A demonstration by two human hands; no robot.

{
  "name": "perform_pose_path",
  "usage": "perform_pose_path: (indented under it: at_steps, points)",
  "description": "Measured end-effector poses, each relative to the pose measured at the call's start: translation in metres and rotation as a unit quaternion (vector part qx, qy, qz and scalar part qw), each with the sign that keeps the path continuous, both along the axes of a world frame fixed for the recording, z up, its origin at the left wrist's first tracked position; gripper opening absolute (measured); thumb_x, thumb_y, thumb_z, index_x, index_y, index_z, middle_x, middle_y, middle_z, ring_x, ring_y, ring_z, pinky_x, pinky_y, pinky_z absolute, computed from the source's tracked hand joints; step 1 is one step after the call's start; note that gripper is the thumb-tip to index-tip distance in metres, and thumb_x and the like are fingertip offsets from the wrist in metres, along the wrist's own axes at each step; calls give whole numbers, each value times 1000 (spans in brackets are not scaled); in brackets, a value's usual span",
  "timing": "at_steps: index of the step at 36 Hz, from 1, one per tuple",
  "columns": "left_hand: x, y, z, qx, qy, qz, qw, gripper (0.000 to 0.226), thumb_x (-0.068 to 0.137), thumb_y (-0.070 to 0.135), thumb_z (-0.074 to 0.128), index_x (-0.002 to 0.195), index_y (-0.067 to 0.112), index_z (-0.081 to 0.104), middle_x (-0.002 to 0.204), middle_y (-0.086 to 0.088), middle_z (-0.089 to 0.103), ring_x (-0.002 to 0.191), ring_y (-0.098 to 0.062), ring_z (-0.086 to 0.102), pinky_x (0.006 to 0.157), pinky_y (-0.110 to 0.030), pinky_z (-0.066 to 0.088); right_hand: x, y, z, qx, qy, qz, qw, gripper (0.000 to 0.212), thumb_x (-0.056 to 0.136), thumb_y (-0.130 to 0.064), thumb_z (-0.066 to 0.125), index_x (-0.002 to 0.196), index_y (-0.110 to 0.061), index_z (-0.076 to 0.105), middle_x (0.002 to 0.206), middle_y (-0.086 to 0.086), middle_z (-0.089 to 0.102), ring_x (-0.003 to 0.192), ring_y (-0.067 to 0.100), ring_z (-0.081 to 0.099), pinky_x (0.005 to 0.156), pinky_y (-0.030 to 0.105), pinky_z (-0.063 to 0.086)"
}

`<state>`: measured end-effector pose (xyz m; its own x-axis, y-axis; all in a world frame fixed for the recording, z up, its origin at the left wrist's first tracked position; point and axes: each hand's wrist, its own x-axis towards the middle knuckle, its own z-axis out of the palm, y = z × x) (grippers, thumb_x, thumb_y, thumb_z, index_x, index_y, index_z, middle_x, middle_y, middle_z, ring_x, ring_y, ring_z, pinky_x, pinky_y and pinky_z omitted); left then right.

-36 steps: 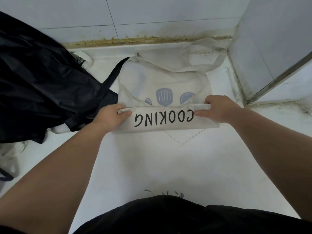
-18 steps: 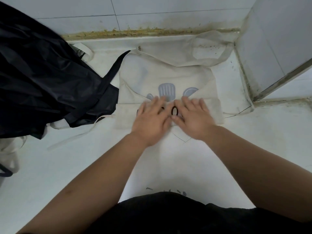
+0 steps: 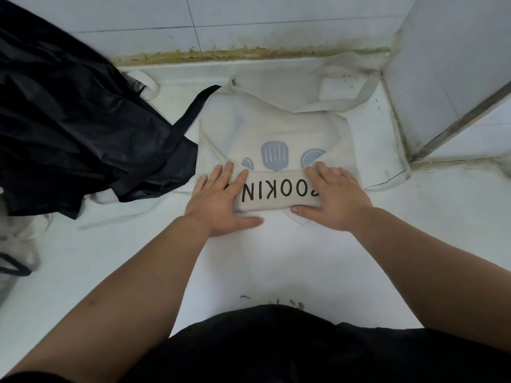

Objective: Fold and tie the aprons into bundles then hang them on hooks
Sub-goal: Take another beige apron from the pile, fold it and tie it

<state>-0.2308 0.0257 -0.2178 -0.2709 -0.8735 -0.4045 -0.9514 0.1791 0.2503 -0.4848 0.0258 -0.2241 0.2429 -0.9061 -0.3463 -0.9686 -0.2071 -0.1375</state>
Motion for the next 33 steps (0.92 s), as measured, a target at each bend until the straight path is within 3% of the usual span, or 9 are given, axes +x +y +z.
perform_pose_path:
  at_steps: [4, 8, 13, 16, 20, 22, 26, 30, 33]
  points:
    - [-3, 22, 5, 0, 27, 34, 999, 102, 69, 74, 61, 151, 38, 13, 161, 7, -4, 147, -11, -5, 119, -37, -3, 5, 15, 16, 8, -24, -8, 1000, 91, 72, -82, 15, 137, -22, 34, 141, 0, 37, 125, 26, 40, 106, 34, 27]
    - [-3, 34, 17, -25, 34, 58, 997, 62, 81, 43, 64, 139, 39, 43, 144, 6, 26, 135, -17, 20, 110, -38, 24, 4, 28, 32, 65, -92, -29, 993, 66, 76, -79, 27, 100, -24, 54, 107, -7, 56, 104, 20, 55, 91, 37, 44]
    - [4, 33, 42, 111, 74, 40, 990, 30, 88, 26, 56, 115, 36, 67, 113, 11, 62, 108, -15, 55, 93, -33, 45, 2, 36, 62, 148, -41, 17, 988, 32, 86, -53, 54, 95, -23, 64, 92, -5, 62, 99, 19, 57, 79, 28, 45]
    - [8, 33, 57, 175, 89, 72, 978, 20, 89, 27, 56, 100, 19, 71, 89, 3, 61, 84, -16, 53, 74, -26, 41, 2, 38, 68, 175, -27, 12, 984, 4, 86, -28, 56, 83, -26, 57, 82, -8, 55, 90, 20, 54, 70, 27, 42]
    - [16, 30, 59, 201, 96, 97, 970, 31, 96, 38, 52, 110, 15, 66, 98, 1, 60, 84, -13, 52, 67, -22, 38, 0, 37, 74, 180, -29, -27, 983, 24, 87, -21, 54, 66, -32, 52, 82, -3, 56, 84, 20, 52, 68, 27, 40]
    - [21, 25, 56, 190, 97, 111, 971, 39, 95, 43, 52, 112, 10, 64, 105, -6, 61, 92, -20, 55, 69, -24, 39, -2, 33, 73, 159, -1, -32, 987, 12, 89, -27, 53, 81, -26, 61, 99, 2, 61, 93, 23, 54, 73, 29, 42]
    - [20, 16, 51, 66, -10, 84, 994, 34, 92, 49, 53, 91, 15, 55, 95, -4, 59, 88, -22, 52, 62, -27, 37, -8, 25, 69, 84, 58, -41, 994, 35, 93, -47, 48, 112, -20, 58, 115, 0, 58, 111, 22, 51, 80, 32, 41]
    - [1, 16, 41, -107, -185, -24, 977, 41, 96, 34, 49, 135, 25, 40, 135, -3, 47, 122, -26, 44, 96, -39, 33, -4, 18, 59, 21, 159, -35, 986, 47, 93, -49, 46, 131, -21, 41, 127, 4, 52, 118, 27, 48, 94, 37, 35]
    - [-25, 26, 28, -122, -105, -121, 980, 57, 97, 21, 42, 150, 30, 20, 158, 0, 15, 144, -21, 14, 114, -38, 11, 12, 20, 43, -31, 171, 22, 985, 53, 92, -31, 48, 141, -27, 29, 145, 6, 33, 132, 30, 31, 114, 48, 12]
